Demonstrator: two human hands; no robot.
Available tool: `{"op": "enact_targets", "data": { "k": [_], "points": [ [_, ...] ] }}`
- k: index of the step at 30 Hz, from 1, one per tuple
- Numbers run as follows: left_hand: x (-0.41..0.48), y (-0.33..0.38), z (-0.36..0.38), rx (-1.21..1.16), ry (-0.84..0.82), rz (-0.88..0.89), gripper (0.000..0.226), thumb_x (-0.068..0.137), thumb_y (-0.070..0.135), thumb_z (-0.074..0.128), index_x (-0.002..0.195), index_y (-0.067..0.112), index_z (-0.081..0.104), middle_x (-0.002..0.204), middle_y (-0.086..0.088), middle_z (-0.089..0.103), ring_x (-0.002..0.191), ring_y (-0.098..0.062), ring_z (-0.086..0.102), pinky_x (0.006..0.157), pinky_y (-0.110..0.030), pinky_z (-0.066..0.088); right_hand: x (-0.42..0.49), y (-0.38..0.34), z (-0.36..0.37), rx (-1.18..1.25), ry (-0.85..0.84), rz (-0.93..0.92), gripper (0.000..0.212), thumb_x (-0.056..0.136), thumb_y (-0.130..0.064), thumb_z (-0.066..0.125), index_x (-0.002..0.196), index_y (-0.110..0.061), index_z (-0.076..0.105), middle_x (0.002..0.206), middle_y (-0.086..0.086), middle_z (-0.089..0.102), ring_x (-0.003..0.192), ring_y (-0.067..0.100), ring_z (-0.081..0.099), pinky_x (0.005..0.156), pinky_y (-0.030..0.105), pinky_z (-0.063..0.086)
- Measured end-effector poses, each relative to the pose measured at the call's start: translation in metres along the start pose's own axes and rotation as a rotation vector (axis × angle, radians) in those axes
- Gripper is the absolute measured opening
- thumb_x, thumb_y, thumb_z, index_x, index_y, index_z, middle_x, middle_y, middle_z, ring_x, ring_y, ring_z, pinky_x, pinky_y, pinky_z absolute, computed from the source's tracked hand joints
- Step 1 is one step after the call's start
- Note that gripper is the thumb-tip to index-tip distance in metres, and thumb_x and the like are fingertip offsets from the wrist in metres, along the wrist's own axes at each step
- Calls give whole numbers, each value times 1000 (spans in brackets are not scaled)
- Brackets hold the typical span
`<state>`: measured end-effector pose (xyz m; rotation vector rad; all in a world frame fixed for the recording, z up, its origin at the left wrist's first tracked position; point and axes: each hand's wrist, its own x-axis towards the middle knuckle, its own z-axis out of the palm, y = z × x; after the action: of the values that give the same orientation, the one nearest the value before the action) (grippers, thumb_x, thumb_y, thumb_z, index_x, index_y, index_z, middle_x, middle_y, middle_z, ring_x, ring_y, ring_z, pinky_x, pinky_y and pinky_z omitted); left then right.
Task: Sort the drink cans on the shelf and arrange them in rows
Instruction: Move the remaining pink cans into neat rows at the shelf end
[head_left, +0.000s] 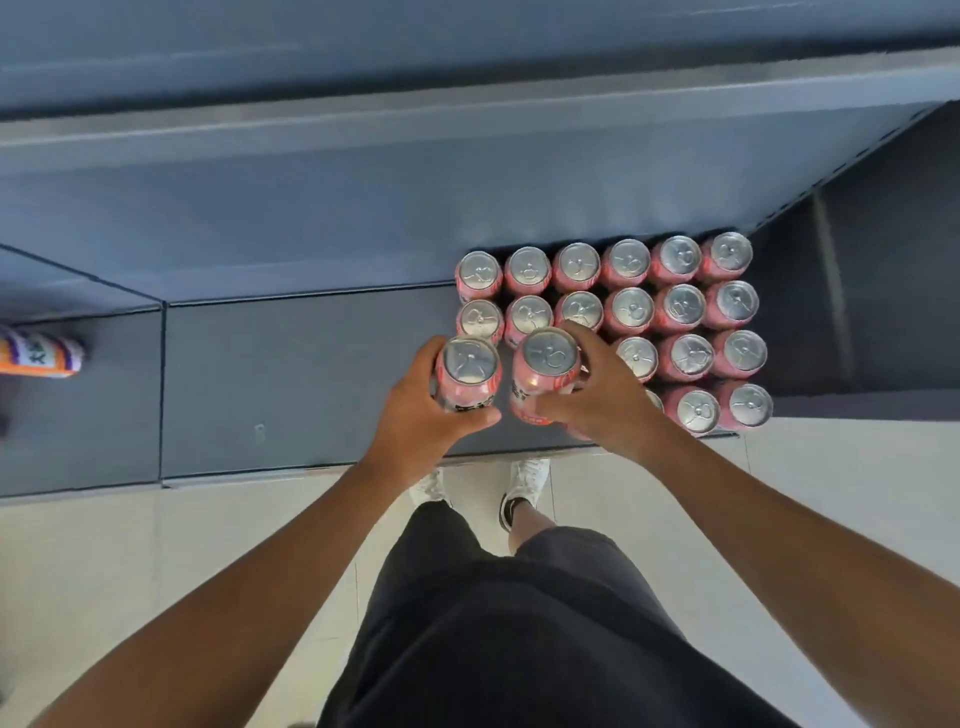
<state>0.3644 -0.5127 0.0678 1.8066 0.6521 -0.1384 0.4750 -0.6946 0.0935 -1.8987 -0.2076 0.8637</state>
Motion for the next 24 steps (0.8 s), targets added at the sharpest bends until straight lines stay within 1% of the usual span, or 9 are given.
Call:
{"op": "enact_targets", "data": {
  "k": [4,6,9,12,14,17,21,23,24],
  "points": [
    [8,-19,14,94,34,20,74,66,31,91,126,30,47,115,11,63,105,-16,62,88,-31,55,17,17,-2,-93,-62,-44,59,68,-13,90,111,-35,57,102,-15,67,95,3,65,82,19,53],
    [14,-26,21,100,60,13,72,67,27,91,124,29,47,111,10,62,103,-15,62,85,-26,54,26,25,-2,-187,-72,-66,60,68,-18,87,115,-35,54,105,-14,65,97,4,64,84,26,55],
    [27,-37,33,99,107,-4,65,68,16,87,116,34,46,102,13,62,95,-12,62,77,-22,53,37,40,-2,-302,-68,-64,62,68,-18,82,118,-35,49,109,-8,60,96,8,61,75,38,59],
    [40,-48,46,99,130,-25,64,68,12,85,119,29,51,111,11,60,98,-7,59,78,-12,46,47,54,0,-456,-56,-112,60,69,-26,80,118,-32,47,111,-7,56,99,16,58,72,48,58],
    [47,-55,54,107,148,-40,68,66,12,85,124,27,52,120,9,56,103,-4,56,80,-7,40,55,63,2,-625,-22,-188,61,68,-31,81,119,-26,48,114,-6,53,107,16,51,80,47,54],
    [52,-66,61,85,157,-76,72,67,13,86,129,27,52,122,6,58,107,-8,56,83,-8,40,60,74,8,-776,15,-238,66,66,-35,83,122,-23,48,117,-5,52,118,18,46,84,44,53],
    [57,-73,68,45,154,-132,69,69,15,85,121,36,45,114,12,59,99,-5,59,74,-3,42,59,84,18,-985,153,-307,75,61,-37,89,125,-20,55,130,-4,49,133,25,33,88,46,55],
    [58,-76,72,21,161,-157,71,69,14,85,120,39,42,113,13,60,99,-4,60,76,-10,46,61,88,21,-1085,205,-311,78,59,-41,90,125,-20,56,135,1,42,137,30,26,102,50,46],
    [59,-77,74,16,165,-165,71,70,15,85,120,40,40,114,12,61,100,-5,60,76,-12,47,61,91,23,-1123,212,-318,79,58,-42,90,127,-20,56,138,3,40,139,32,23,111,55,34]
  ]
}}
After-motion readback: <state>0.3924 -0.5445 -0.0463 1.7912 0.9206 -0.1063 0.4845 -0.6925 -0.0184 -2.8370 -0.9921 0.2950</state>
